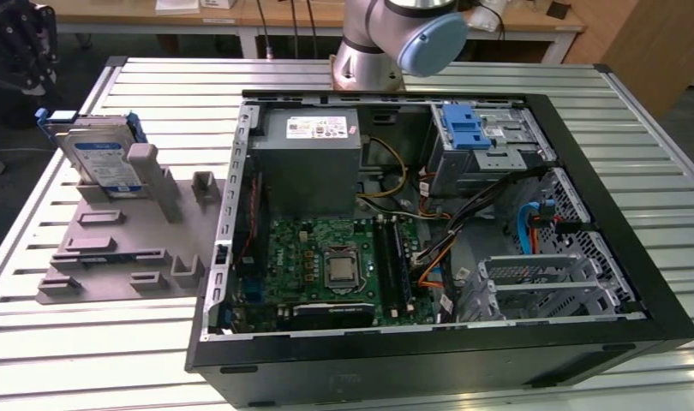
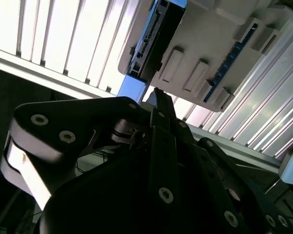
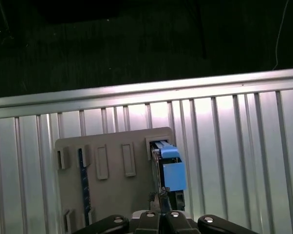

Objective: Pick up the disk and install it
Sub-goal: 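Pick up the disk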

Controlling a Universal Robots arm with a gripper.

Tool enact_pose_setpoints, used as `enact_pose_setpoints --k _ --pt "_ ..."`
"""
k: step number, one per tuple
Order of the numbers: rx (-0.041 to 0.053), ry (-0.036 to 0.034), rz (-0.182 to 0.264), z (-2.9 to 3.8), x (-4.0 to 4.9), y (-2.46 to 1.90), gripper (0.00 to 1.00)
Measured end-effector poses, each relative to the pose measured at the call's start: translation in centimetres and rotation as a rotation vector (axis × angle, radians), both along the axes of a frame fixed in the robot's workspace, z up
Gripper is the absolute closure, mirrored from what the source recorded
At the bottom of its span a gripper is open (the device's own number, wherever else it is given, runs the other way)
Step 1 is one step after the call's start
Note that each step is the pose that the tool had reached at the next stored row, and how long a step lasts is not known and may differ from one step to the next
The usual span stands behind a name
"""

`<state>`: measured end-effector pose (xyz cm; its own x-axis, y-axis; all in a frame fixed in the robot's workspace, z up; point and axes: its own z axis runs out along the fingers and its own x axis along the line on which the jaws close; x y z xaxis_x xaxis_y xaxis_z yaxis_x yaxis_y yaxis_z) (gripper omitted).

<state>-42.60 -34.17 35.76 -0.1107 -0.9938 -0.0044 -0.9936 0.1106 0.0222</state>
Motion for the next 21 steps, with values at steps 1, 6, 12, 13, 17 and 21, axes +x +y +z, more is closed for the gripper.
enact_pose_setpoints --k 1,6,12,13,17,21 --pt "-0.0003 -0.0004 0.001 -0.02 -0.10 0.06 0.89" --pt "-0.0009 -0.0011 0.002 -0.07 -0.40 0.08 0.83" --pt "-0.0009 -0.0016 0.017 -0.12 -0.41 0.08 0.59" --pt "-0.0008 -0.0018 0.032 -0.16 -0.41 0.08 0.53" --pt "-0.0008 -0.0017 0.103 -0.49 -0.41 0.08 0.47" --pt "-0.0035 -0.0020 0.127 -0.80 -0.46 0.31 0.47"
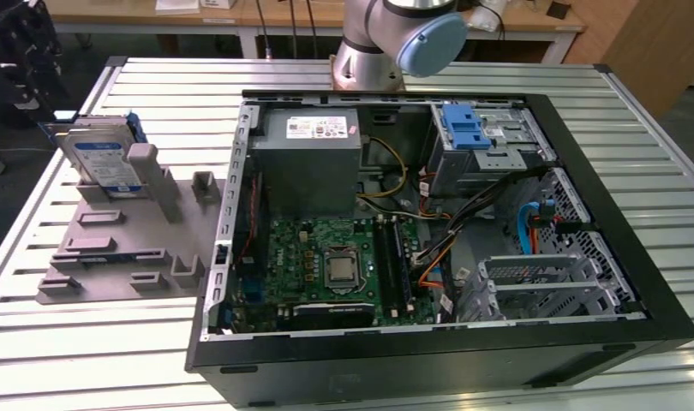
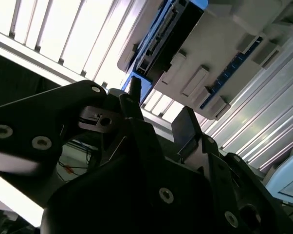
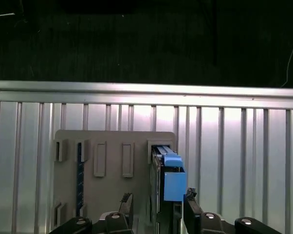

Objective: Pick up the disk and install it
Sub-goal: 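Pick up the disk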

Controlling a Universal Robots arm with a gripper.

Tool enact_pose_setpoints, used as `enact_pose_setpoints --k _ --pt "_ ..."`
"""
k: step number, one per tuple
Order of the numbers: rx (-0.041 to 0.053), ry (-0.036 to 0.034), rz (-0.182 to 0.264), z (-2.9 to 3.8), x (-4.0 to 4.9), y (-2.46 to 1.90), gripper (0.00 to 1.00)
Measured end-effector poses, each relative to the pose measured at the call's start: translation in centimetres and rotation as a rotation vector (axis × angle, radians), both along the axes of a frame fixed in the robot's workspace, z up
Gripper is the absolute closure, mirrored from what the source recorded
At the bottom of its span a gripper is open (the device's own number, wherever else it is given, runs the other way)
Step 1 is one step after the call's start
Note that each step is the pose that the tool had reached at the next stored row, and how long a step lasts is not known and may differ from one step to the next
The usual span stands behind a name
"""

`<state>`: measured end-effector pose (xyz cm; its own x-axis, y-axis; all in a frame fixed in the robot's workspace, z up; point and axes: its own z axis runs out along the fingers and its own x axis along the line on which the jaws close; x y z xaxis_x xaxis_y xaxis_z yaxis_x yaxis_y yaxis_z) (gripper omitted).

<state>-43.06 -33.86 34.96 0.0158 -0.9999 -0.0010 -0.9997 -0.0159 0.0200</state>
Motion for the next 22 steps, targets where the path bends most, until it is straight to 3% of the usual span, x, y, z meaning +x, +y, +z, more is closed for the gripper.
enact_pose_setpoints --k 4,5,10,22 --pt "-0.0072 -0.0004 0.000 -0.50 -0.16 0.42 0.46" --pt "-0.0085 -0.0003 0.000 -0.65 -0.21 0.50 0.40" --pt "-0.0125 -0.0006 0.000 -1.35 -0.39 0.96 0.40" --pt "-0.0124 -0.0023 0.000 -2.38 -0.83 1.22 0.40"
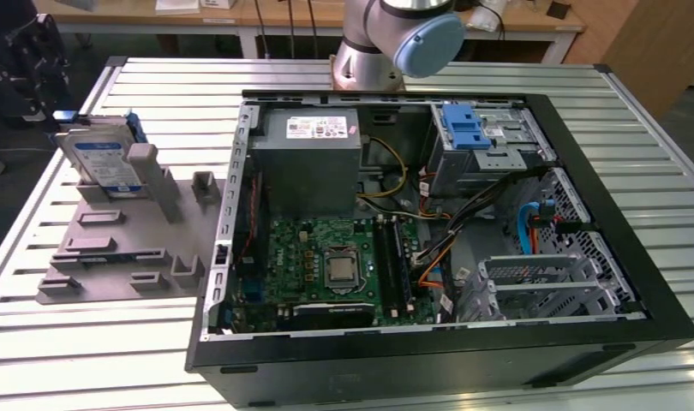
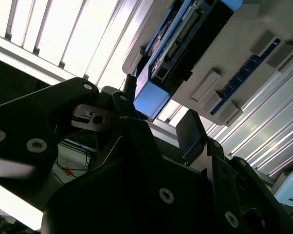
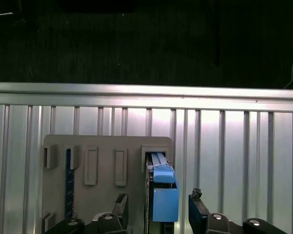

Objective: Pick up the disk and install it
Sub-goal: 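Pick up the disk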

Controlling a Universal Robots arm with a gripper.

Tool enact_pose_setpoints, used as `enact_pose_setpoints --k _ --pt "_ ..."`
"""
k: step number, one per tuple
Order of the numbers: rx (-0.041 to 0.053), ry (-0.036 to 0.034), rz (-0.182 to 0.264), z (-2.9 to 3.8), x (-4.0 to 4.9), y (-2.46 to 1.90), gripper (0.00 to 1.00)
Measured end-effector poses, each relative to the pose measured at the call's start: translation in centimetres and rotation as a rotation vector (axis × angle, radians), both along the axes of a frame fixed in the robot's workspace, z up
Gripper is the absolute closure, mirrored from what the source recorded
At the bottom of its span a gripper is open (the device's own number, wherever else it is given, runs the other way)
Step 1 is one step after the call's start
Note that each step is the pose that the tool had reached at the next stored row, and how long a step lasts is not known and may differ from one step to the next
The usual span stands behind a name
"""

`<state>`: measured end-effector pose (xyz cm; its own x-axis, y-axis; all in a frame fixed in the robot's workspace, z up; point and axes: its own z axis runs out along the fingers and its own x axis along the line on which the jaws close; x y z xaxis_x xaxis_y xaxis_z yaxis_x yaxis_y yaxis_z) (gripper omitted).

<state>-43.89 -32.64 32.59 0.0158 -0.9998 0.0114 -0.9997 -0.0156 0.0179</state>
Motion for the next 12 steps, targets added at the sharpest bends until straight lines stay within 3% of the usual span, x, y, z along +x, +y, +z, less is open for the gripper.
enact_pose_setpoints --k 8,12 --pt "0.0000 -0.0001 0.000 -1.21 0.00 0.06 0.40" --pt "-0.0001 0.0002 0.000 -1.34 -0.01 0.06 0.41"
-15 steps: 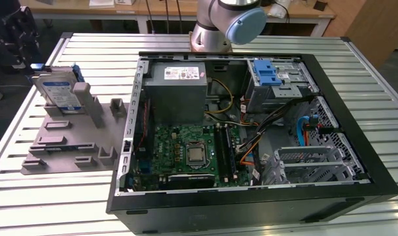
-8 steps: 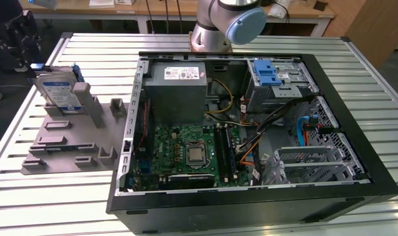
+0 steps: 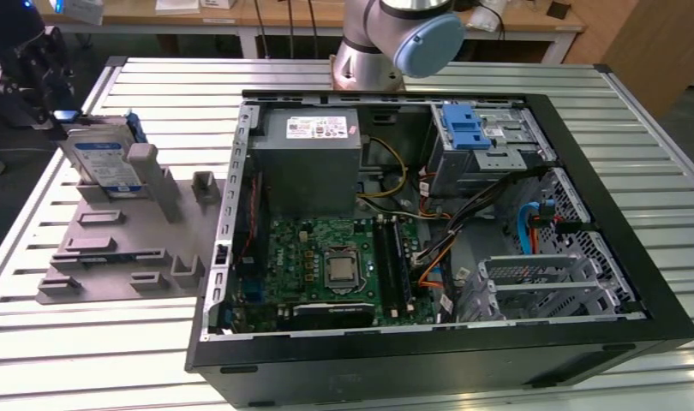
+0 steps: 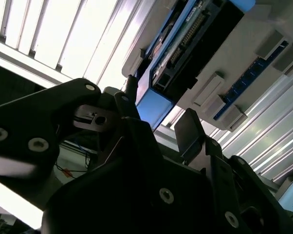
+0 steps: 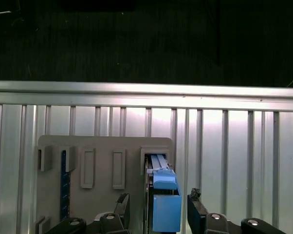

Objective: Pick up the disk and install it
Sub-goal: 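Pick up the disk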

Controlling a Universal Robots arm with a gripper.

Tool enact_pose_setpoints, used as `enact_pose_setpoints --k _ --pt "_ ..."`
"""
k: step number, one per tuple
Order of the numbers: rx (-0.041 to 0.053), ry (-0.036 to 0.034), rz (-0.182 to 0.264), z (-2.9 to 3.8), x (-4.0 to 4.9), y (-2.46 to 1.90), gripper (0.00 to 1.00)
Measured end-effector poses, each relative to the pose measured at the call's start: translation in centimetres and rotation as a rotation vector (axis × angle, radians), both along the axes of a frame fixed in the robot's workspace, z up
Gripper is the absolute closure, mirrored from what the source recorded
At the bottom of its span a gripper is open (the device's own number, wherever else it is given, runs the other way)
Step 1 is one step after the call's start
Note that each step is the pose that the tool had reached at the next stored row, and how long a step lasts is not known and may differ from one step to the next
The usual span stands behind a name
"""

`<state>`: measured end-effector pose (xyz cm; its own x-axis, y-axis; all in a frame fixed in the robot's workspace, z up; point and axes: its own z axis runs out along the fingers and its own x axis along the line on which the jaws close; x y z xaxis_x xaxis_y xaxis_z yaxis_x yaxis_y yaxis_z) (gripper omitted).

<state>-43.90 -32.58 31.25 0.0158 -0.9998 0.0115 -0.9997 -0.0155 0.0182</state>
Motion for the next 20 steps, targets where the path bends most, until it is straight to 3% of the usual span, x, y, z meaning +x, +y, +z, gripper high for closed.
enact_pose_setpoints --k 1,2,20 --pt "0.0000 0.0000 0.000 0.00 0.00 0.00 0.41" --pt "0.0001 -0.0001 0.000 -0.01 0.00 0.00 0.48" --pt "0.0046 0.0001 0.000 -1.36 -0.02 0.16 0.48"
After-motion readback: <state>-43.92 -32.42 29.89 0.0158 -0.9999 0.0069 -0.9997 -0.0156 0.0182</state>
